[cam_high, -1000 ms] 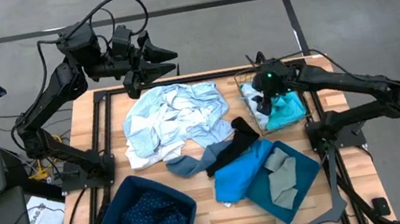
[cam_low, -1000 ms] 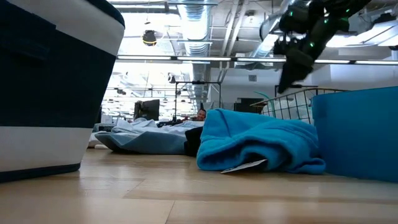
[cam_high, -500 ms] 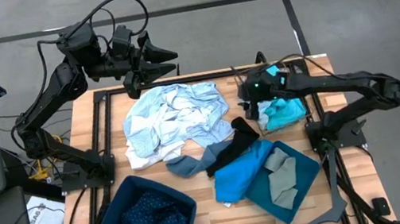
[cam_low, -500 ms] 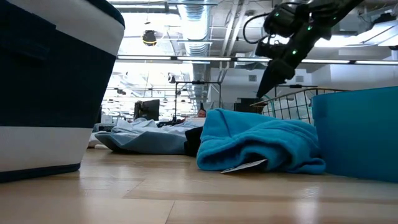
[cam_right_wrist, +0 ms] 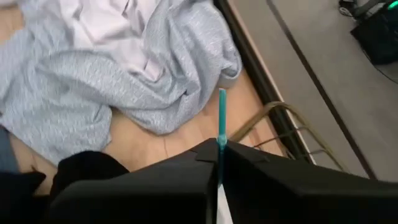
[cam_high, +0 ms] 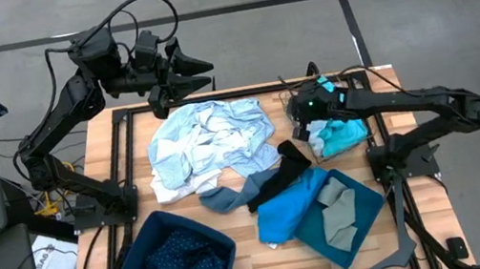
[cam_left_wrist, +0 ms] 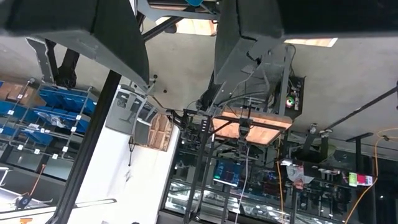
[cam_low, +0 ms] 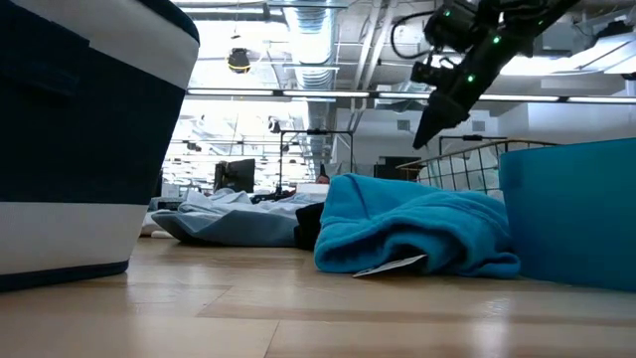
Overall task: Pick & Place Cloths
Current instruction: Put the light shorts into the wire basket
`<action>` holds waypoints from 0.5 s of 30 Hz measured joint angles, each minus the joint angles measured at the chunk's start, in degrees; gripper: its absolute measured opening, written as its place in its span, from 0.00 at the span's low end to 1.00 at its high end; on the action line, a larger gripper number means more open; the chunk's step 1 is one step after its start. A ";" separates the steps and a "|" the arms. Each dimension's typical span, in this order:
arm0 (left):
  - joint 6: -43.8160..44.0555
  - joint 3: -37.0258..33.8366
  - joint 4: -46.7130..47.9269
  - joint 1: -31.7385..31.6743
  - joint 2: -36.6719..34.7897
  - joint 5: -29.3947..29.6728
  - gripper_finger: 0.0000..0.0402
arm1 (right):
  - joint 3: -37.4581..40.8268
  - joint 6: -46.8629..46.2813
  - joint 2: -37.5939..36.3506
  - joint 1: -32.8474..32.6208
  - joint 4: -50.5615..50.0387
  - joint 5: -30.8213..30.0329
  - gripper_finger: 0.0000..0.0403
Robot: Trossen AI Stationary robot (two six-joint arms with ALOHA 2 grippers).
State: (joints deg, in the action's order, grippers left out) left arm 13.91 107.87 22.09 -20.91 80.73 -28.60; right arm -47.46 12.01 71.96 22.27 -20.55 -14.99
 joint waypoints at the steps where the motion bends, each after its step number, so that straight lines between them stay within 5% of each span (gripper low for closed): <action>1: 0.00 0.00 0.02 0.00 0.00 0.00 0.41 | 0.00 -0.68 -0.70 0.21 -0.16 -0.09 0.01; 7: 0.00 0.00 0.03 0.00 0.00 0.00 0.41 | -0.11 -6.17 -2.99 3.30 -5.08 -0.74 0.01; 15: 0.02 0.00 0.09 0.00 0.00 -0.02 0.41 | 6.83 -7.62 5.23 9.32 -6.71 3.20 0.00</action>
State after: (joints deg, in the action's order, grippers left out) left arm 13.93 107.87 22.17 -20.91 80.73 -28.62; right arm -40.64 4.39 77.18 31.59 -27.26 -11.79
